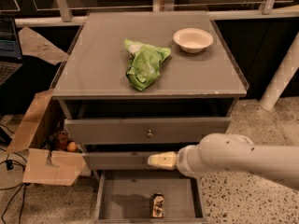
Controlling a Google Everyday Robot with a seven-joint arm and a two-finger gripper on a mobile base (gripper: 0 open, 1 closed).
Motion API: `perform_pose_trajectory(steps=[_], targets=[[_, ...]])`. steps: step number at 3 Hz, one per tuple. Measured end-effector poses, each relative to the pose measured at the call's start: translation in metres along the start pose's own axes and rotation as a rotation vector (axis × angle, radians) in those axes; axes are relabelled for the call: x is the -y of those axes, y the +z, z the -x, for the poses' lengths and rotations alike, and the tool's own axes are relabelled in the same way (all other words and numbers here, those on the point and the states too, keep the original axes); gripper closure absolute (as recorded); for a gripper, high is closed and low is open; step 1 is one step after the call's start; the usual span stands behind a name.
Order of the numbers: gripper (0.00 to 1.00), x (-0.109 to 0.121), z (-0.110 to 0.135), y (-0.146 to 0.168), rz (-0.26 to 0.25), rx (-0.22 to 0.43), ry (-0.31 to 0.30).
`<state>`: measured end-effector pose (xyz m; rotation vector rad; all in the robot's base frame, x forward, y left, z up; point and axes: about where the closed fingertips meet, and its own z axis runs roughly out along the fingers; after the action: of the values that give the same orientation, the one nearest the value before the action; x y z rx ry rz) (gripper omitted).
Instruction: Pick orange can from bottom drawer and place on counter
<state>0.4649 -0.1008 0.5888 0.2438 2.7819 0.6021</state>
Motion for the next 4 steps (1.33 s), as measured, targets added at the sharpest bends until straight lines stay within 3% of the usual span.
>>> perform_pose_trajectory(steps=[1, 2, 3, 4], targets=[[0.0, 0.014, -0.015, 0.014, -0.053, 0.062, -0.009], [0.0, 0.014, -0.016, 0.021, -0.041, 0.094, 0.033], [0.0, 0.007, -0.021, 0.025, -0.007, 0.103, 0.018], [0.0, 0.008, -0.028, 0.062, 0.034, 0.058, 0.049]])
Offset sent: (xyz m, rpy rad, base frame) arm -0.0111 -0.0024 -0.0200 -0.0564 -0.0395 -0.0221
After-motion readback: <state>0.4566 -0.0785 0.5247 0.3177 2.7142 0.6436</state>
